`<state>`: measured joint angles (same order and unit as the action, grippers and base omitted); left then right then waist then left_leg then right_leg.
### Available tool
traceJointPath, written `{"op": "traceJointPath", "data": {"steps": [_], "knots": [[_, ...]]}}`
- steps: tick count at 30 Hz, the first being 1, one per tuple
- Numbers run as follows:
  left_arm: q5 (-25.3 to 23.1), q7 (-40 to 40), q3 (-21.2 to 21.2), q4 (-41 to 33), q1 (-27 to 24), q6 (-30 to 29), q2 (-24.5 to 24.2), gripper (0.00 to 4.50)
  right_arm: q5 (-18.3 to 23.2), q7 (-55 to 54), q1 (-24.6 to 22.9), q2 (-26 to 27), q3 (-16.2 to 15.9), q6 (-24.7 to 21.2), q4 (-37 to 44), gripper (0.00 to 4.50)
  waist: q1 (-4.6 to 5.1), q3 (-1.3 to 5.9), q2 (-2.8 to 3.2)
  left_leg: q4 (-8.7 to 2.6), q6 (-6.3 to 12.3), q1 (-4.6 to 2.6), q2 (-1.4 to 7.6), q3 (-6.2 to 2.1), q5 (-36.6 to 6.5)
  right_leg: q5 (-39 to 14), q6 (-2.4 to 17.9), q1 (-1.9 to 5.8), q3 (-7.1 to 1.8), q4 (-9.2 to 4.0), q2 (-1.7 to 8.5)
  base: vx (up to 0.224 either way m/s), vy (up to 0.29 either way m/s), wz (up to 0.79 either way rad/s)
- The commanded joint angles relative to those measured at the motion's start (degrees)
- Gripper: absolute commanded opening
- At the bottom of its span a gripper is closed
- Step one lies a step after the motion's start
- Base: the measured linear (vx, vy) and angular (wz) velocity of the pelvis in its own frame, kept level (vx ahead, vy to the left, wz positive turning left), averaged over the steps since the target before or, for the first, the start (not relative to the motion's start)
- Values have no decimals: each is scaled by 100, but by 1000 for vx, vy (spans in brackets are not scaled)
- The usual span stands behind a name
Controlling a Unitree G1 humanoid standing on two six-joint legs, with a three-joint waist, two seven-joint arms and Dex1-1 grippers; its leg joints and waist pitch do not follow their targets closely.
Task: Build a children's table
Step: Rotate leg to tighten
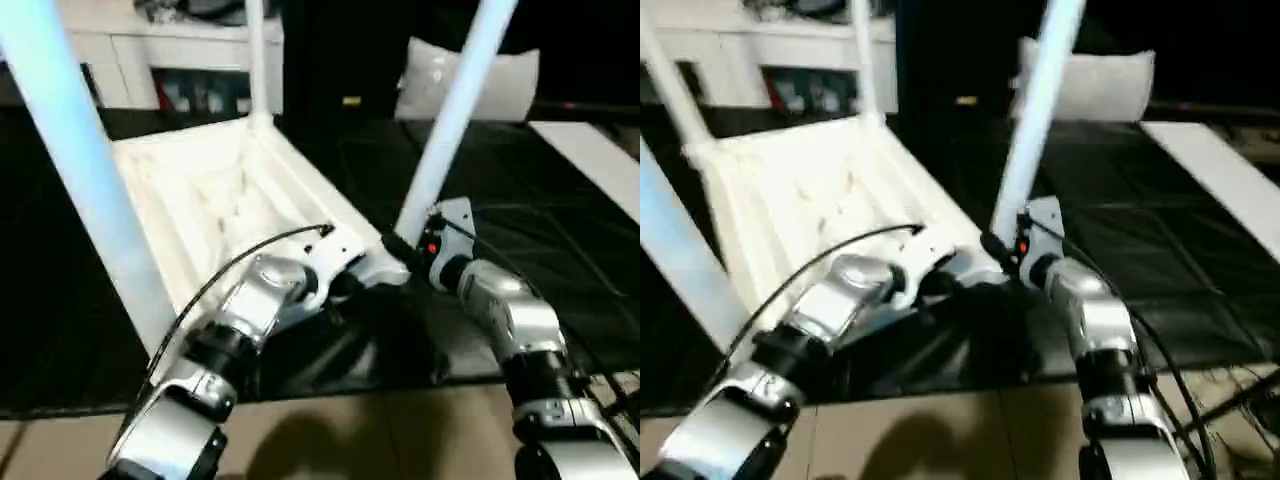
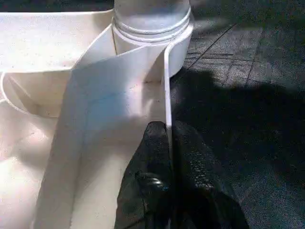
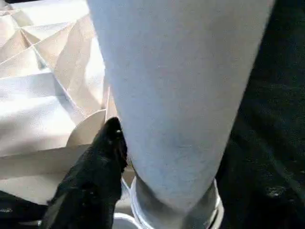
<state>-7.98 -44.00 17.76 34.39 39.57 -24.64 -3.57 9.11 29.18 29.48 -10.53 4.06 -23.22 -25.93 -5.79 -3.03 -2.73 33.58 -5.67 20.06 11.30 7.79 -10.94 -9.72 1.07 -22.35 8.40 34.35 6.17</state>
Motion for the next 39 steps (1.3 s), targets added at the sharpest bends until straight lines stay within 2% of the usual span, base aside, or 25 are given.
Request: {"op": "traceJointPath", "data": {"steps": [1, 4, 10, 12, 15, 20, 25, 26, 27, 28, 31, 35, 39], "knots": [[47, -141, 190, -106, 95, 229, 77, 0, 93, 380, -60, 29, -359, -60, 83, 310, -47, 378, 18, -429, 177, 73, 180, 32, -1057, -1686, 764, 328, -371, -477, 350, 0, 0, 0], [-5, -332, 213, -40, 79, 545, -177, 0, 32, 860, -131, -380, -455, 215, 15, 342, -107, 381, 29, -420, 219, 62, 192, 77, -988, -1578, 790, 319, -377, -471, 345, 0, 0, 0], [-73, -844, 357, -72, 7, 898, -617, 0, 66, 1665, -216, -943, -394, 448, 92, 390, -148, 382, 42, -412, 236, 50, 219, 91, -977, -1388, 908, 311, -385, -440, 348, 0, 0, 0], [-61, -1240, 459, -99, -32, 1123, -860, 0, 134, 2212, -252, -1283, -444, 626, 146, 400, -172, 387, 52, -409, 249, 52, 221, 95, -980, -1329, 931, 324, -387, -430, 348, 0, 0, 0], [-47, -1509, 534, -106, -55, 1299, -1020, 0, 187, 2592, -270, -1510, -511, 742, 169, 435, -214, 379, 56, -404, 282, 40, 222, 103, -988, -1334, 943, 319, -387, -436, 355, 0, 0, 0], [149, -2375, 686, -165, -146, 1911, -1387, 0, 226, 3676, -295, -2008, -752, 950, 195, 443, -268, 384, 54, -397, 321, 36, 230, 108, -1016, -1396, 989, 312, -378, -432, 354, 0, 0, 0], [291, -2790, 730, -273, -181, 1992, -1474, 0, 354, 4151, -290, -2113, -810, 895, 180, 392, -306, 395, 62, -391, 329, 20, 262, 114, -961, -1159, 1143, 304, -388, -382, 349, 0, 0, 0], [319, -3084, 822, -348, -199, 2077, -1576, 0, 419, 4457, -293, -2173, -893, 920, 170, 379, -325, 395, 6, -385, 333, 11, 262, 123, -937, -1078, 1191, 304, -393, -370, 348, 0, 0, 0], [319, -3084, 822, -348, -199, 2077, -1576, 0, 419, 4457, -293, -2173, -893, 920, 170, 369, -352, 396, 32, -387, 338, 6, 266, 117, -953, -1107, 1206, 306, -389, -356, 355, 0, 0, 0], [339, -3263, 876, -403, -214, 2125, -1643, 0, 471, 4646, -304, -2197, -951, 948, 184, 364, -370, 392, 45, -388, 339, 4, 269, 122, -971, -1159, 1194, 300, -393, -365, 355, 0, 0, 0], [370, -3421, 909, -468, -225, 2183, -1691, 0, 541, 4866, -330, -2206, -1026, 963, 221, 334, -405, 386, 31, -393, 312, 5, 267, 127, -1033, -1294, 1155, 296, -394, -374, 358, 0, 0, 0], [376, -3496, 922, -415, -175, 2261, -1684, 0, 515, 5105, -367, -2182, -1150, 996, 179, 309, -408, 385, 27, -396, 257, 12, 266, 123, -1059, -1482, 1062, 293, -394, -391, 363, 0, 0, 0], [384, -3541, 919, -410, -142, 2268, -1664, 0, 476, 5130, -328, -2109, -1198, 1040, 56, 263, -409, 393, 21, -392, 244, 12, 262, 123, -1020, -1484, 1035, 291, -396, -389, 362, 0, 0, 0]]}}
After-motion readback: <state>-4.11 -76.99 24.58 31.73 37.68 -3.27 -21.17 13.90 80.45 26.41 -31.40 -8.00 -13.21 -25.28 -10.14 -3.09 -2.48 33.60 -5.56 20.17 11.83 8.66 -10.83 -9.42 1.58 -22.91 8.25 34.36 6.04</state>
